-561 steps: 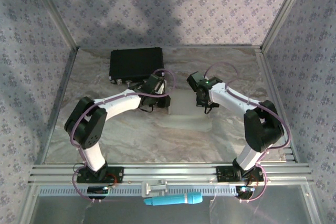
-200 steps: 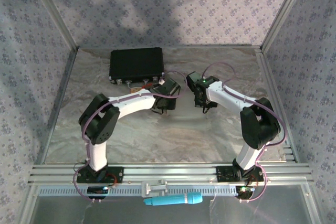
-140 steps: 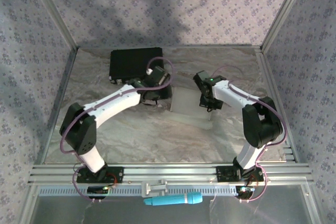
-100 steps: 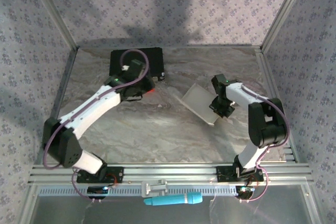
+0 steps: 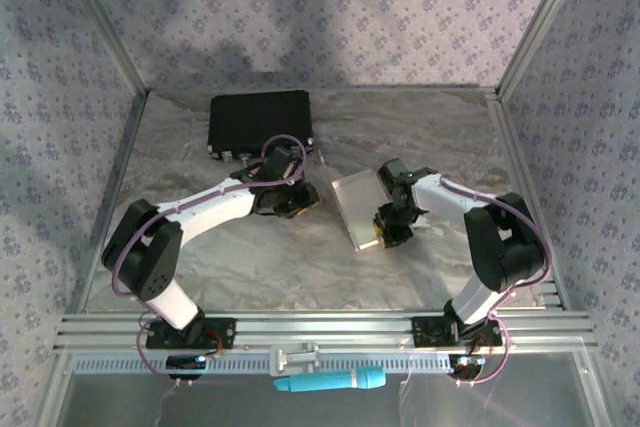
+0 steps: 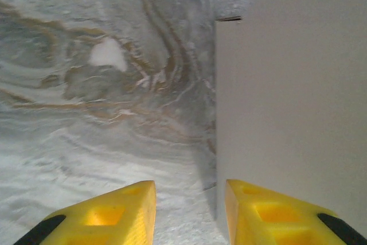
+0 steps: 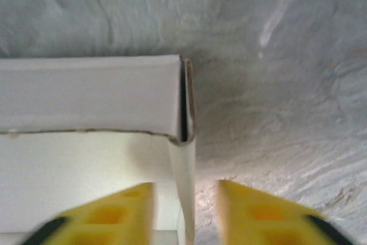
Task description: Fold the paper box
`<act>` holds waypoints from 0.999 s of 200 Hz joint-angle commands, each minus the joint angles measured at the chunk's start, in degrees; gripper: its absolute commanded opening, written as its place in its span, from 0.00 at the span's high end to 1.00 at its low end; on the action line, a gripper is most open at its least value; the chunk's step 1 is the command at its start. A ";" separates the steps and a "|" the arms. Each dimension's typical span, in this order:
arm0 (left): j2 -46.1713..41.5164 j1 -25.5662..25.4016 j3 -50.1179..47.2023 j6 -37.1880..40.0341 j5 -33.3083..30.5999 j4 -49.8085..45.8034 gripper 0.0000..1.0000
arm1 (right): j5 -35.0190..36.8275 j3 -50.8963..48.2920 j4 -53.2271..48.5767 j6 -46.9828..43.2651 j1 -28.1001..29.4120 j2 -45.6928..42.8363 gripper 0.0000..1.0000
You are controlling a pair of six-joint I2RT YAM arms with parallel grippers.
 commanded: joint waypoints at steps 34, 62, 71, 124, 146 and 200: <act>5.81 -1.99 4.03 -0.81 2.93 6.98 0.64 | -0.43 2.10 -5.91 0.67 -0.98 -7.83 0.43; 6.42 -3.15 5.82 -1.27 1.90 7.19 0.64 | 6.44 9.73 -10.24 -15.57 -3.91 -13.49 0.39; 6.24 -3.21 5.86 -1.67 1.68 7.73 0.64 | 7.40 13.03 -7.93 -26.29 -4.30 -13.99 0.39; 5.84 -3.21 5.92 -2.01 1.06 7.69 0.64 | -0.77 28.35 -9.28 -63.98 3.30 -9.71 0.36; 6.31 -3.21 6.29 -1.83 1.17 7.64 0.64 | -0.90 32.14 -12.49 -67.65 4.92 -6.03 0.35; 6.31 -3.21 6.41 -1.57 1.11 7.82 0.64 | 0.85 36.62 -13.86 -69.44 7.96 2.10 0.40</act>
